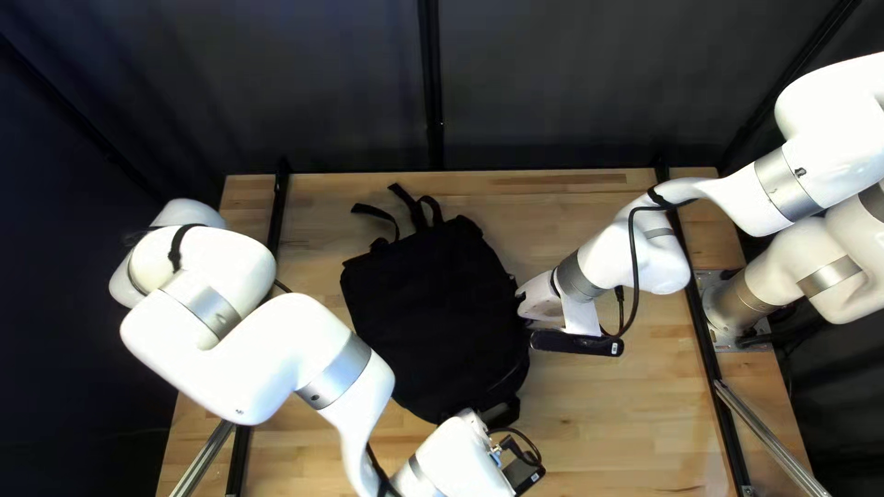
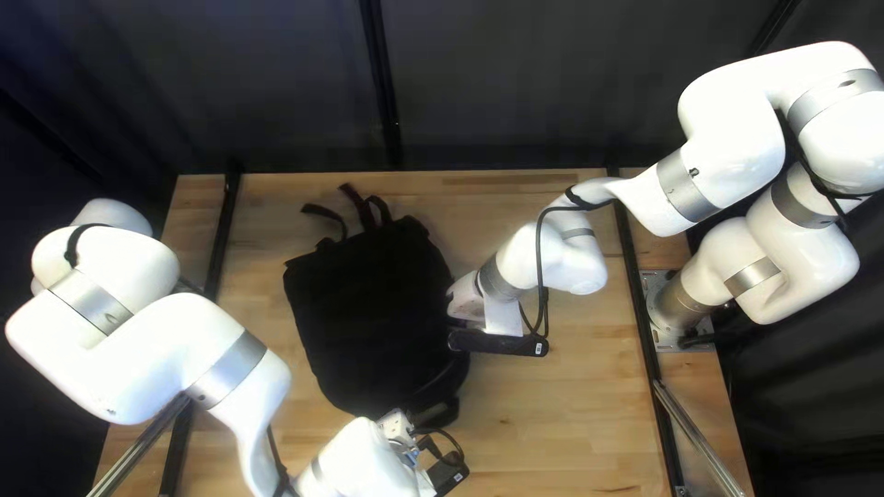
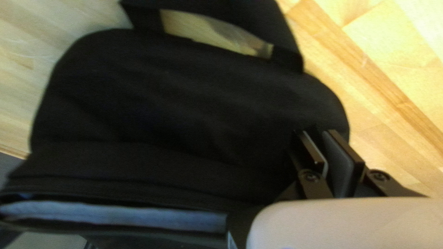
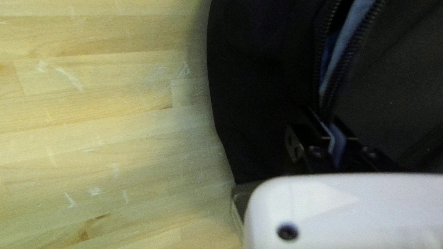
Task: Remove a lunch box from a kids backpack
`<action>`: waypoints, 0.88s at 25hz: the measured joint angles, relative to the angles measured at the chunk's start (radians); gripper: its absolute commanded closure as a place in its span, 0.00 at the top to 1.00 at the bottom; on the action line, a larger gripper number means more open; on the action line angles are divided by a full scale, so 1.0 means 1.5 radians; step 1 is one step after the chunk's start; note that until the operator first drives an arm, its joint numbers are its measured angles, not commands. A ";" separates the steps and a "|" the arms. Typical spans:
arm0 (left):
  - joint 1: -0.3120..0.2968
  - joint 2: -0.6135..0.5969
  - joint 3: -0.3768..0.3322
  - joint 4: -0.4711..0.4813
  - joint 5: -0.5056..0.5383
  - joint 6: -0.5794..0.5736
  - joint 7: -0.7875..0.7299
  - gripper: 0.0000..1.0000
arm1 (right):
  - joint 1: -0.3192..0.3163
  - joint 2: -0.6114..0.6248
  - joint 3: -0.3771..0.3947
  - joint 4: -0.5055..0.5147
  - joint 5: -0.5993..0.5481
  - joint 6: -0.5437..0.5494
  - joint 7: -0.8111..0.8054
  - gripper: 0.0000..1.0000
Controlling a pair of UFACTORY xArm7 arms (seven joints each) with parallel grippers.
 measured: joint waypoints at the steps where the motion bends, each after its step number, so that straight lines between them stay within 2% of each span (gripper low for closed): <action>1: 0.001 -0.006 -0.001 -0.007 -0.001 -0.004 -0.001 0.00 | 0.001 -0.002 -0.001 -0.001 0.004 0.001 -0.001 0.00; 10: 0.010 -0.043 -0.009 -0.068 -0.003 -0.045 -0.002 0.00 | 0.007 -0.021 -0.009 -0.018 0.035 0.010 -0.014 0.00; 22: 0.052 -0.190 -0.029 -0.266 -0.026 -0.189 0.006 0.00 | 0.017 -0.030 -0.023 -0.031 0.073 0.010 -0.041 0.00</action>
